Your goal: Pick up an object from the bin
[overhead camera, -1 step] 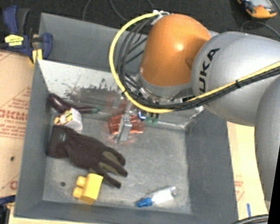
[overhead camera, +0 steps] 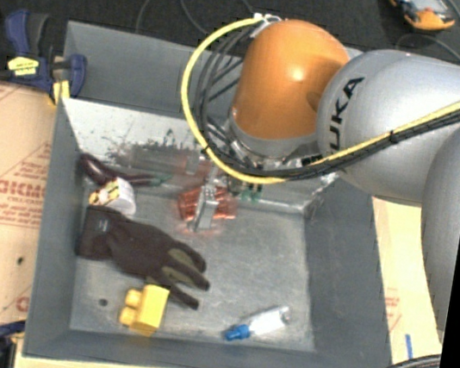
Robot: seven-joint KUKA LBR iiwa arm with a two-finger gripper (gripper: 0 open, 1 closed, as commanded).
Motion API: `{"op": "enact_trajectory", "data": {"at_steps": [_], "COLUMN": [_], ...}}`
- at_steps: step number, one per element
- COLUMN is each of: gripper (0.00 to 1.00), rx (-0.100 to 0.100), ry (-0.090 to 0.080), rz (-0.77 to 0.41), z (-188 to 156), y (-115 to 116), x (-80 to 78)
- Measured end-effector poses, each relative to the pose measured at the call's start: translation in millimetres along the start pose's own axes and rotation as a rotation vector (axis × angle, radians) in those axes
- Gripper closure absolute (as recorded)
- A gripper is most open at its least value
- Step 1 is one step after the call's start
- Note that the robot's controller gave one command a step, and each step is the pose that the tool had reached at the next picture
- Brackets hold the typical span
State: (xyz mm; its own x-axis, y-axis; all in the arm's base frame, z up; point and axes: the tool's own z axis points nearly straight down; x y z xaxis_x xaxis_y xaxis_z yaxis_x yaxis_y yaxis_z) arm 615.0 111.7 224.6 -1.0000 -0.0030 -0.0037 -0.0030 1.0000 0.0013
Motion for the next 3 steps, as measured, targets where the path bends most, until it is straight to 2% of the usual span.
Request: {"op": "enact_trajectory", "data": {"at_steps": [1,2,3], "gripper": [0.00,0.00,0.00], "rx": [0.000,0.001,0.002], "ry": [-0.005,-0.005,-0.001], "rz": [-0.046,-0.289,-0.446], "z": [8,50,76], "y": [-1,-2,-2], "x": [2.2,5.3,11.7]}}
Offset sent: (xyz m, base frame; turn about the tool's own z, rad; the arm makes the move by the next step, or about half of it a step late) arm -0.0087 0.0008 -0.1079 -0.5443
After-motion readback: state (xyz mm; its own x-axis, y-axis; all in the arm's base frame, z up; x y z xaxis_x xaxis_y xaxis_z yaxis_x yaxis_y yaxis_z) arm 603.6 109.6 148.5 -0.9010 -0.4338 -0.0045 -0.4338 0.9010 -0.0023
